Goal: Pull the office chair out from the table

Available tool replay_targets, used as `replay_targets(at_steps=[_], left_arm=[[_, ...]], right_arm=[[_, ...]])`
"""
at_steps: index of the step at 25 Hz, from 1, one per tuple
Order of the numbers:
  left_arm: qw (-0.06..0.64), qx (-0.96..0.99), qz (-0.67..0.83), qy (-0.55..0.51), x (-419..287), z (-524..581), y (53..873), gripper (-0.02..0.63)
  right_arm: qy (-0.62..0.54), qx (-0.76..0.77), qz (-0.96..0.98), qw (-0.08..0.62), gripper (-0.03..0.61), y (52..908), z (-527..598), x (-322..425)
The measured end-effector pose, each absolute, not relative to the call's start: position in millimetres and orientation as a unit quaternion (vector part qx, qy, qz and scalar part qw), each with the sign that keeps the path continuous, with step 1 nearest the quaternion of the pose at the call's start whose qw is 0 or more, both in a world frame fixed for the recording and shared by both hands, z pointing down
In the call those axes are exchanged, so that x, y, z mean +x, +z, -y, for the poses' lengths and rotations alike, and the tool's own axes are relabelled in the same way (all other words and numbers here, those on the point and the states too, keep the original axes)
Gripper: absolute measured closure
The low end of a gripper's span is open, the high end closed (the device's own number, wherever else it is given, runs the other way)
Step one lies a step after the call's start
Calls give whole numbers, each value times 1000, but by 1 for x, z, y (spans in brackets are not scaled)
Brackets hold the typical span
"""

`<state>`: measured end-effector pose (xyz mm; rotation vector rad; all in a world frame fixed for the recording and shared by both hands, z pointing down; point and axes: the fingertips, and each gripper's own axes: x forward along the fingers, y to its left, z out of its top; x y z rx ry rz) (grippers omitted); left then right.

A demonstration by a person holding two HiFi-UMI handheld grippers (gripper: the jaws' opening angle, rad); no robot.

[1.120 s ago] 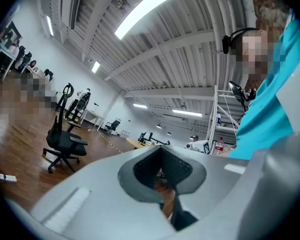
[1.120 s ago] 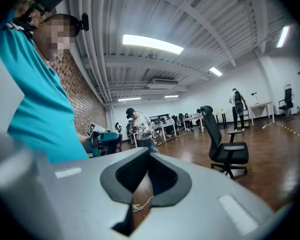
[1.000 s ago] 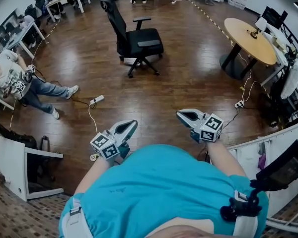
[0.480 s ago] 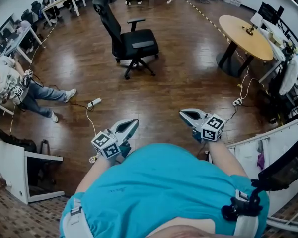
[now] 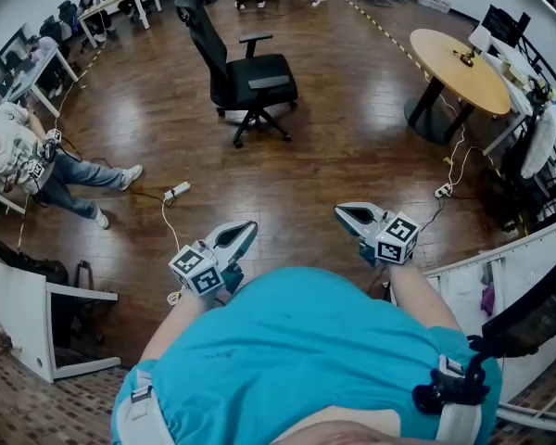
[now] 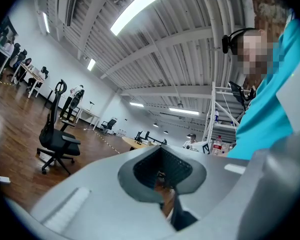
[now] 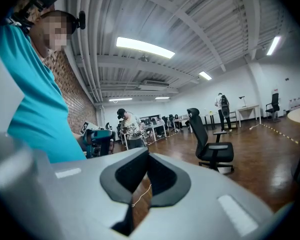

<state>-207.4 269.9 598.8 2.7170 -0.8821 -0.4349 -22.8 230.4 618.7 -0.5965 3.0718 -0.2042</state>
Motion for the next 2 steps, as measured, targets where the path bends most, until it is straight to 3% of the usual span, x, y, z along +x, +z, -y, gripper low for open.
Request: replay_targets(at_steps=[2], left_arm=[[129,932,304,-150,-208,-270,599,614]], right_arm=[[-66,-190,-980,1,574,620,-230,-24]])
